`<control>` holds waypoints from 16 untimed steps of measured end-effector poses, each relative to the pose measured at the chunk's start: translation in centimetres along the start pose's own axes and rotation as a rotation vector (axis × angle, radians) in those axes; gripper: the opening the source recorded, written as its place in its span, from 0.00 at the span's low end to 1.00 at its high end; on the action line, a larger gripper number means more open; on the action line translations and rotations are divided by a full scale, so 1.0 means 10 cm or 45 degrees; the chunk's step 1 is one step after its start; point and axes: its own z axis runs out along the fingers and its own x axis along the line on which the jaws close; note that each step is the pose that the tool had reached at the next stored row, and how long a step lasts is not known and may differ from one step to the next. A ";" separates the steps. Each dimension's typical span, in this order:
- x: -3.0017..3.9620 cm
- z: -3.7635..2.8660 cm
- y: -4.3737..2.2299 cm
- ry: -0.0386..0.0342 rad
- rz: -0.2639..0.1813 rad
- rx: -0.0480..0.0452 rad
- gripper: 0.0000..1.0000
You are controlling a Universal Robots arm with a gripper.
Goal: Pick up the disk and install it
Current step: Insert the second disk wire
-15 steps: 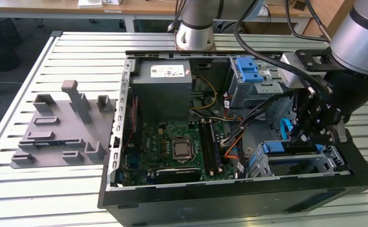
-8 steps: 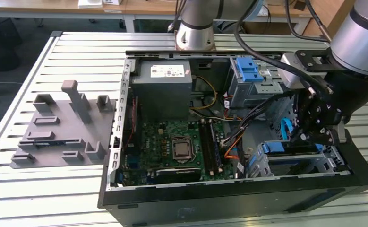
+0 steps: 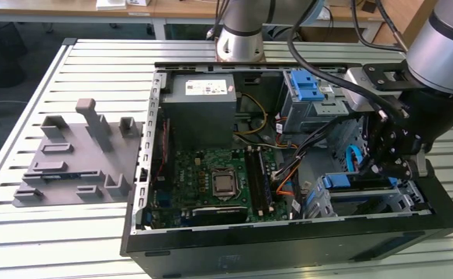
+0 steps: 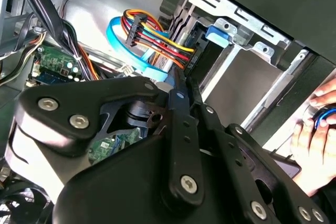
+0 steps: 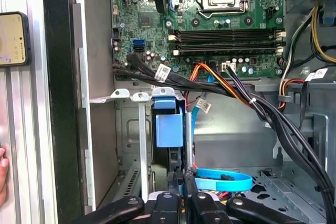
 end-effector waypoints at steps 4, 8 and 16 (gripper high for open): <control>0.010 0.011 0.005 -0.0033 -0.001 0.006 0.16; 0.012 0.032 0.008 -0.0045 -0.001 0.006 0.16; 0.011 0.056 0.009 -0.0044 -0.001 0.006 0.16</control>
